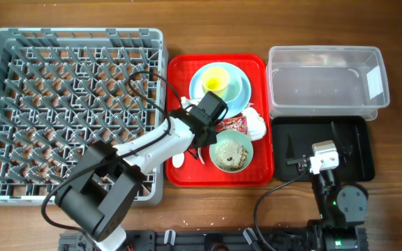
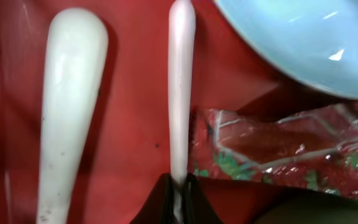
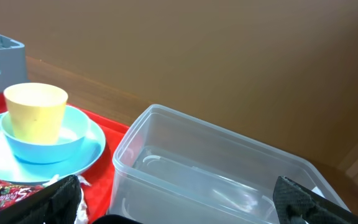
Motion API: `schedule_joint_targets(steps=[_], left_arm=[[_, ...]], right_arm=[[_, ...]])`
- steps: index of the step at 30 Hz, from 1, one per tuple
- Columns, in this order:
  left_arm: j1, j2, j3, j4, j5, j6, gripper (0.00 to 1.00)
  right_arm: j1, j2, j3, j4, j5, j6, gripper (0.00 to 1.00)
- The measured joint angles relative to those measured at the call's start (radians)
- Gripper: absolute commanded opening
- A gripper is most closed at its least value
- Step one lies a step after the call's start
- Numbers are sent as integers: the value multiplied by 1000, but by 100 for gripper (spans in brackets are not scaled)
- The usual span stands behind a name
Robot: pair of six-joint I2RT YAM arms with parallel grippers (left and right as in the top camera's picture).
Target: Sort waste into correct bins and load items into the dishwasher rack
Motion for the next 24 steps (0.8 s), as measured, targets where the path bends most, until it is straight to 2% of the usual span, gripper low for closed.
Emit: schedule_joint_targets(steps=[5,9,14,19,24], left_arm=[[2,-48,30,-105,-23,61,4],[17,-222,127,-198,-126,134,4],[85,-420,160,-281,-251,241,4],[186,-416,153,-317,-284,312,4],[244,-335,125,-333,-246,385,5]], right_arm=[[0,0,0,0,0,0,100],[0,0,0,0,0,0,100],[0,0,0,0,0,0,100],[0,0,0,0,0,0,100],[0,0,0,0,0,0,100]])
